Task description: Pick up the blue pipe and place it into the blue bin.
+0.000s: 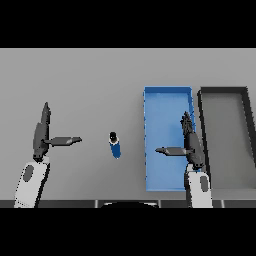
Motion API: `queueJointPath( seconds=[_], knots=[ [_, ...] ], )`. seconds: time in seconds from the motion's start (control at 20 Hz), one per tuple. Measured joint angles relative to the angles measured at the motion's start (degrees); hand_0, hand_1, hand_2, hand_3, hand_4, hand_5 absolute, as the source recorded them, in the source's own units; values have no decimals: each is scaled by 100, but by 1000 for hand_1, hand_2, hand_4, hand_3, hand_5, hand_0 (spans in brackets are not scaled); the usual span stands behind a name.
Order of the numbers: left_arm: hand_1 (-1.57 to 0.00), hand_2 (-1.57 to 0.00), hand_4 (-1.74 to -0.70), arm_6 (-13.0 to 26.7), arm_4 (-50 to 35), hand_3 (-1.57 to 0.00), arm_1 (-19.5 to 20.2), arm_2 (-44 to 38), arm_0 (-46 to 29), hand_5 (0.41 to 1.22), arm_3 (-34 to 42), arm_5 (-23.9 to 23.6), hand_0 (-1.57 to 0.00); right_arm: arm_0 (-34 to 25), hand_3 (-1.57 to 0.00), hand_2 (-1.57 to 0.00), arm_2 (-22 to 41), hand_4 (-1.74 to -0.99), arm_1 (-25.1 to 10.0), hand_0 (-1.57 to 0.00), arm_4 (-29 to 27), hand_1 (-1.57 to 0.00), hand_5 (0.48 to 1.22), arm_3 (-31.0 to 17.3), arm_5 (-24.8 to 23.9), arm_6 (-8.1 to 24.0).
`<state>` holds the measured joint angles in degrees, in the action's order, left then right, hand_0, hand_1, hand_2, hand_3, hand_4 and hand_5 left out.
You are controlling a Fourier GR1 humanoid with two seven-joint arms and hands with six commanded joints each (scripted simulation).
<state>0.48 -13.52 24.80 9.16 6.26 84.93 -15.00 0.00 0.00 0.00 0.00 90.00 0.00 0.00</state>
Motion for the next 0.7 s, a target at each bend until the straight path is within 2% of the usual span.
queueJointPath(
  seconds=[0.3,0.35,0.4,0.55,0.7],
  knots=[
    [1,1,-1006,-8,93,1,-75,109,-55,586,98,-82,1,14,1,1,-66,-1222,-72,1,-71,1,603,19,33,9],
    [1,1,-1011,-469,144,1,303,281,-306,588,206,504,1,282,1,1,111,-1227,-408,1,241,1,603,217,210,-453],
    [1,1,-1011,-666,140,1,586,329,-397,588,213,887,1,440,1,1,228,-1230,-585,1,336,1,601,374,389,-635],
    [1,1,-1007,-770,138,1,885,403,-424,587,214,1306,1,503,1,1,378,-1231,-751,1,566,1,599,566,439,-497],
    [1,1,-1015,-842,120,1,906,471,-446,592,162,1503,1,619,1,1,468,-1225,-787,1,657,1,592,730,455,-405]
  ],
)
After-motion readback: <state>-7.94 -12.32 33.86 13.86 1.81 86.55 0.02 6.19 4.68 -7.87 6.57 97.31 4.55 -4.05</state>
